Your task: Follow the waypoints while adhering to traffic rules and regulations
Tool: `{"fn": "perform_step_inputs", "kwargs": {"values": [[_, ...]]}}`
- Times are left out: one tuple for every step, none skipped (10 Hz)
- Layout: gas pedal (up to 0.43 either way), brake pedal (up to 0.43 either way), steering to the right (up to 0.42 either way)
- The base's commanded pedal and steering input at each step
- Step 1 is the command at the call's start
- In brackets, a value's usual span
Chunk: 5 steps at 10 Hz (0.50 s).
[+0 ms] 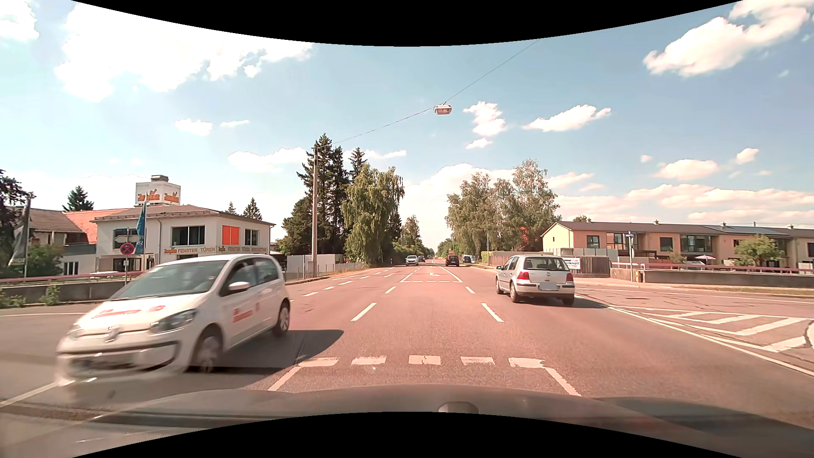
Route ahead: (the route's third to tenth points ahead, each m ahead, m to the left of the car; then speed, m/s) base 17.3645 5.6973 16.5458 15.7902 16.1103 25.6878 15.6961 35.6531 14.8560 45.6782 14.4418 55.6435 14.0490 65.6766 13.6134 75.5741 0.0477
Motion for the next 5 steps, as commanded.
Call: {"fn": "perform_step_inputs", "kwargs": {"values": [[0.000, 0.220, -0.002], [0.000, 0.220, -0.002], [0.000, 0.220, -0.002], [0.000, 0.220, -0.002], [0.000, 0.232, -0.002]]}}
